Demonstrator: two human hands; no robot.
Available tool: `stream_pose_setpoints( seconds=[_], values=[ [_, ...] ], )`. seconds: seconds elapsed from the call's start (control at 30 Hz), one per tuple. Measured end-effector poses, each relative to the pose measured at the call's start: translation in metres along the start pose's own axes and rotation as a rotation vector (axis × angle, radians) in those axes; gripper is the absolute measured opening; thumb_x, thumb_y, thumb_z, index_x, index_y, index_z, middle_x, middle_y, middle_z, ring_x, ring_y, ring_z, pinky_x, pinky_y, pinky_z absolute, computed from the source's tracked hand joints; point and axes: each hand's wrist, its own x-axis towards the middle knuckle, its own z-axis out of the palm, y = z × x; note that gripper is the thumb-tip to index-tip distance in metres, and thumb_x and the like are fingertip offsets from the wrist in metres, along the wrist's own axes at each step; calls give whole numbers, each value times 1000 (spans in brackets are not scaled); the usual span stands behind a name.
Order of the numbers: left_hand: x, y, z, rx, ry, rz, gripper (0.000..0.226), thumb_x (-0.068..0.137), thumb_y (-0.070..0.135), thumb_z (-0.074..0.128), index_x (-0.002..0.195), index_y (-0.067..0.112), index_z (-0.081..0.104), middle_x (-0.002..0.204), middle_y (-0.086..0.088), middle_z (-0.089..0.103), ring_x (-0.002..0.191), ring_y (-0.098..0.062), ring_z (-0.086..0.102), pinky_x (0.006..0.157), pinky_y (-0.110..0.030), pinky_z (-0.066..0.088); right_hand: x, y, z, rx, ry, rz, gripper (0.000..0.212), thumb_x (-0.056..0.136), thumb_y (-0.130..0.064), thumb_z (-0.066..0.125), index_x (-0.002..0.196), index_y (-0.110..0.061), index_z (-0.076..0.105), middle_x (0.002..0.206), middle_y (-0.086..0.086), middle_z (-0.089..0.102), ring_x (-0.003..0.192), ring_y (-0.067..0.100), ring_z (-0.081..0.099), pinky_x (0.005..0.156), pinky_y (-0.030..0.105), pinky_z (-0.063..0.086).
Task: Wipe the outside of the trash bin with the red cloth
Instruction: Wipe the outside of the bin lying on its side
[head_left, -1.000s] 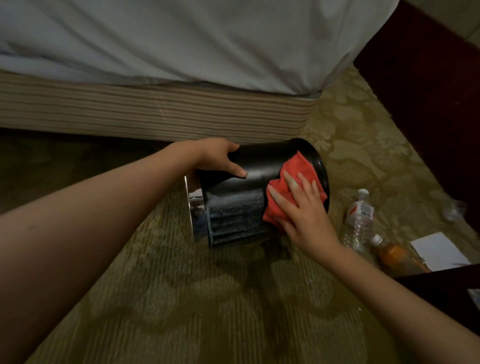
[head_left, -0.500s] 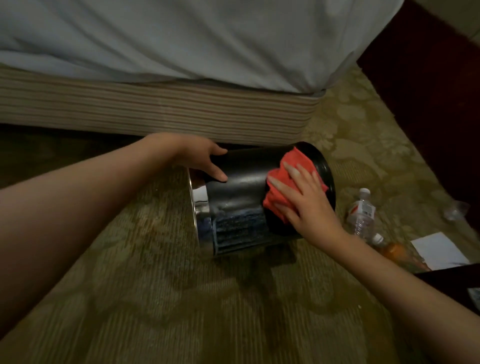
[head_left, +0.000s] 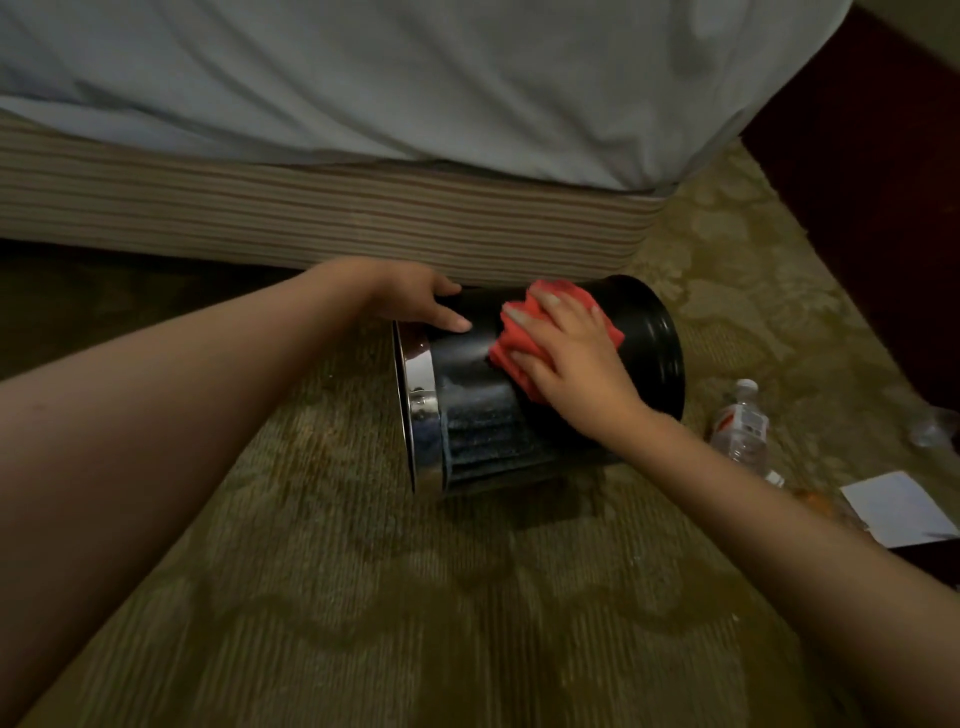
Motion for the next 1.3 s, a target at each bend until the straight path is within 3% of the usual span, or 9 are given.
stream_pose_setpoints(
  seconds=[0.17,0.3,0.47,0.6,0.73,0.83,1.07,1.2,1.3],
  values=[
    [1,0,-2,63,17,-12,73,85,54,53,146,21,29,142,-5,43,128,-24,41,108,-36,29,-77,14,14,-104,-59,-92,51,93,-37,33,142,-26,38,153,11,26,140,38,18,112,60,17],
    [-1,0,0,92,39,15,71,86,55,50,145,21,30,145,-4,40,131,-23,38,111,-37,27,-32,4,10,-147,-5,-32,48,94,-39,37,141,-28,40,149,11,33,136,38,26,113,56,15],
    [-2,1,1,17,21,33,62,87,47,54,139,16,40,137,-9,50,122,-25,48,100,-32,37,45,-16,5,-103,-39,147,43,95,-41,41,137,-31,44,143,6,40,131,27,34,111,48,19],
    [-1,0,2,-93,-4,28,61,85,45,59,138,19,42,117,-4,62,91,-16,61,78,-26,43,-16,-14,14,-115,48,76,48,94,-36,45,141,-27,40,149,9,32,137,32,26,114,51,14],
    [0,0,0,-30,26,11,66,84,50,58,141,21,39,127,-4,55,103,-16,52,97,-31,37,-68,-11,28,-207,29,-56,60,85,-24,62,141,-22,42,149,16,33,135,44,28,109,59,19],
    [0,-1,0,22,31,8,65,86,51,54,141,20,38,134,-5,51,117,-21,48,102,-33,33,-49,-11,20,-217,27,-78,53,89,-29,55,140,-26,42,148,15,35,133,42,32,109,58,19],
    [-3,1,1,-47,8,12,57,90,41,54,137,13,43,132,-10,54,117,-26,52,102,-34,38,50,-20,5,-130,-73,180,43,95,-42,39,137,-35,43,140,5,42,129,29,36,110,49,22],
    [-2,2,1,-191,-27,-1,60,88,37,58,140,13,38,108,-8,63,87,-24,63,72,-29,49,-8,-20,14,-125,42,79,49,95,-40,41,143,-32,34,150,7,29,137,30,23,113,52,14],
    [-2,1,2,-183,5,-6,64,87,39,58,142,15,35,112,-13,61,94,-27,62,73,-27,46,-53,-24,26,-118,22,13,55,93,-43,46,145,-34,30,154,7,21,141,32,14,115,52,7]
  ],
)
